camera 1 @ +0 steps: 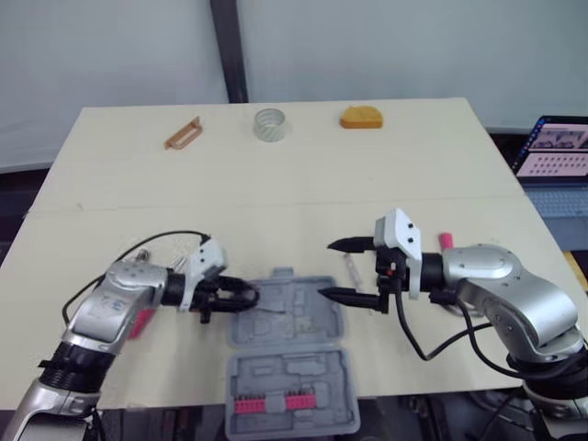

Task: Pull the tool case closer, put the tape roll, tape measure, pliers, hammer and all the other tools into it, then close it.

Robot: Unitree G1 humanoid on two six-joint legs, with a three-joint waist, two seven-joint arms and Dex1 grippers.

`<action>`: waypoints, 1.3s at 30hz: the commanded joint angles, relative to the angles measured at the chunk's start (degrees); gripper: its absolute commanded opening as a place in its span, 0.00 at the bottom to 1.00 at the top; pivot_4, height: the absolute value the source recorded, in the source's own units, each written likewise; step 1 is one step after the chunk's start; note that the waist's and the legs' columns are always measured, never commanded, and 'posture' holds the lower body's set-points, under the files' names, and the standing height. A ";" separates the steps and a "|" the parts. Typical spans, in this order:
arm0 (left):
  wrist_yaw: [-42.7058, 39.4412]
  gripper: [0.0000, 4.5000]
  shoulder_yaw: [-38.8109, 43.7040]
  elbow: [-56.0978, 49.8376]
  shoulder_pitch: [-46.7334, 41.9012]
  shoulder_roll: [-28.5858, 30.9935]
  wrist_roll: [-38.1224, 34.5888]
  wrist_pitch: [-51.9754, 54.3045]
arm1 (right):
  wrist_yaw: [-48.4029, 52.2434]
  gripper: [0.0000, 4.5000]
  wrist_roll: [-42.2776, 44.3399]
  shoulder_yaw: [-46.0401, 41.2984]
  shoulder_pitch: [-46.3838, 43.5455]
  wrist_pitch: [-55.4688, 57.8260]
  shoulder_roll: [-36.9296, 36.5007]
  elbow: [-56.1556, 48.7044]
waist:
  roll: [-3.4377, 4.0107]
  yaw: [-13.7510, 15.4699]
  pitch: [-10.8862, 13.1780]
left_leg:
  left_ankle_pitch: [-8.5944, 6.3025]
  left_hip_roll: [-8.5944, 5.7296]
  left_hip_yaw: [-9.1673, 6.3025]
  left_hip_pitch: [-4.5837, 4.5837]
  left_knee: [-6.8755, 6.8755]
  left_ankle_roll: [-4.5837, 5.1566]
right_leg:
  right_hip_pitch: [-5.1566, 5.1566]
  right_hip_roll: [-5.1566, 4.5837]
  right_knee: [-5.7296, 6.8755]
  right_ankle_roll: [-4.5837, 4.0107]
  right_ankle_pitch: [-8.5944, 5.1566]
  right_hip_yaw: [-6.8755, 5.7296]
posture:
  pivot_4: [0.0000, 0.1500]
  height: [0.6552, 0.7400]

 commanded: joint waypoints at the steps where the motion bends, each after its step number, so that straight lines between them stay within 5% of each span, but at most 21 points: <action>1: 1.98 0.45 2.32 -1.15 1.44 -0.92 -0.66 -2.45 | -0.27 1.00 0.88 -1.29 -0.55 -0.36 -0.20 -1.70 | 0.00 0.06 0.00 | 0.00 0.00 0.00 0.00 0.01 0.00 | 0.00 0.00 0.00 0.00 0.00 0.00 | 1.00 1.00; 11: 8.21 0.45 1.91 3.09 6.33 -7.69 3.56 -15.06 | 0.38 1.00 0.53 -0.94 -1.40 -0.85 -0.44 -0.74 | -0.01 0.09 0.00 | -0.01 -0.01 0.00 0.00 0.02 0.01 | 0.01 -0.01 -0.01 0.00 0.00 0.00 | 1.00 1.00; 15: 9.03 0.16 1.69 4.30 7.37 -7.94 4.87 -16.92 | 0.49 1.00 0.58 -1.05 -1.45 -0.81 -0.60 -0.71 | -0.01 0.18 0.00 | -0.01 -0.01 0.01 0.00 0.03 0.01 | 0.01 -0.01 -0.02 0.00 0.00 -0.01 | 1.00 1.00; 39: 9.27 0.16 -0.42 9.54 7.00 -9.89 7.90 -23.56 | 0.35 1.00 0.68 -0.99 -1.05 -0.63 -0.52 -0.81 | -0.01 0.18 0.00 | -0.01 -0.02 0.01 -0.01 0.07 0.02 | 0.03 -0.01 -0.01 0.00 0.00 -0.01 | 1.00 1.00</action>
